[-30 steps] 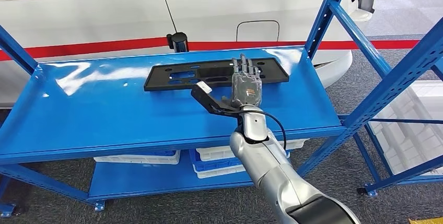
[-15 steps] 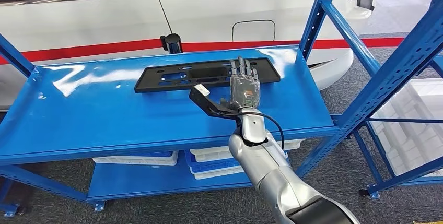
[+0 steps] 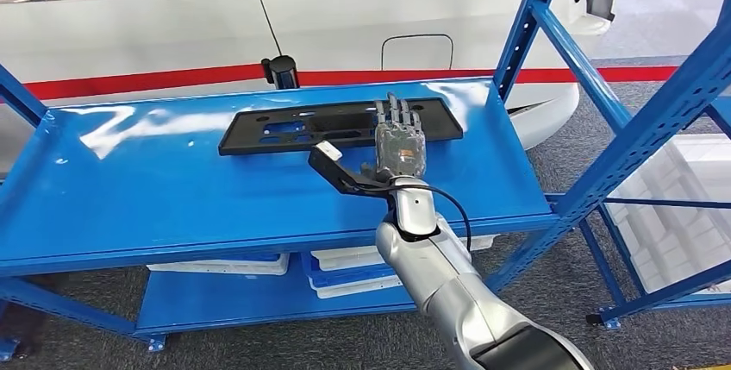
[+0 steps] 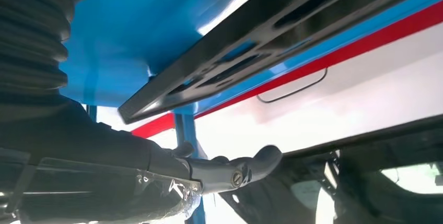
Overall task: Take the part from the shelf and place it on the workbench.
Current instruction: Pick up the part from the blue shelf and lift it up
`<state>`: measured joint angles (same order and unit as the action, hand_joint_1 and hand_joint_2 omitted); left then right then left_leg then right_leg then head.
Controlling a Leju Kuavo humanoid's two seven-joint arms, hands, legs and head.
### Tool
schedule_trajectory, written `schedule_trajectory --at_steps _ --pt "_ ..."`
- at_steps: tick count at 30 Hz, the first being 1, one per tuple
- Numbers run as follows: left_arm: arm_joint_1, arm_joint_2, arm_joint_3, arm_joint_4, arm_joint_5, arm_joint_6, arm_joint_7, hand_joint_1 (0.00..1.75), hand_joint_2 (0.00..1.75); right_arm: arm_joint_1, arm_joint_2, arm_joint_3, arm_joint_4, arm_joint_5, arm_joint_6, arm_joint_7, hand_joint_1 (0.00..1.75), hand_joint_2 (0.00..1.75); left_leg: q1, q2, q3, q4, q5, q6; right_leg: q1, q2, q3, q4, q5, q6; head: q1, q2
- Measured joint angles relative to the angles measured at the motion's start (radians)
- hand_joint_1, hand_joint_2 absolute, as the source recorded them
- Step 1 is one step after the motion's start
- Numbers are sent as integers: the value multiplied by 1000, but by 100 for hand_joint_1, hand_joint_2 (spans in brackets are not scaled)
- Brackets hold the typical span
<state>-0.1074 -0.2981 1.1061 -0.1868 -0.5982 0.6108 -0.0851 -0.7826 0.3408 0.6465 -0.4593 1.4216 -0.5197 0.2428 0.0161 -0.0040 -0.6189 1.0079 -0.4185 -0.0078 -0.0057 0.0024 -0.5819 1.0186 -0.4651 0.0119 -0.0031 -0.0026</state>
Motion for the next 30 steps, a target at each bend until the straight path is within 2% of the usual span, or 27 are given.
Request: schedule_trajectory --at_steps 2,5,11,19,30 --pt "1 -1 0 0 -2 6 3 0 0 0 0 8 0 -2 6 3 0 175 -7 -3 -1 0 1 -3 -1 -2 1 -2 0 -1 1 0" --pt "0 -1 1 1 -6 11 6 0 0 0 0 23 0 -5 11 8 0 175 -13 -5 -1 0 1 7 -6 -3 5 -10 2 4 0 0" --pt "0 -2 1 1 -11 16 13 0 0 0 0 55 0 -11 27 19 0 175 -16 -5 -2 0 0 17 -8 -3 10 -20 7 12 1 0" --pt "0 -2 1 1 -12 21 20 0 0 -1 0 99 1 -7 56 53 0 175 -16 -5 -1 0 1 19 -10 -3 10 -21 9 15 0 0" --pt "0 -2 15 1 1 29 19 0 0 -51 -15 101 81 48 62 171 0 175 -13 -5 0 0 1 19 -10 -3 8 -21 9 15 0 0"
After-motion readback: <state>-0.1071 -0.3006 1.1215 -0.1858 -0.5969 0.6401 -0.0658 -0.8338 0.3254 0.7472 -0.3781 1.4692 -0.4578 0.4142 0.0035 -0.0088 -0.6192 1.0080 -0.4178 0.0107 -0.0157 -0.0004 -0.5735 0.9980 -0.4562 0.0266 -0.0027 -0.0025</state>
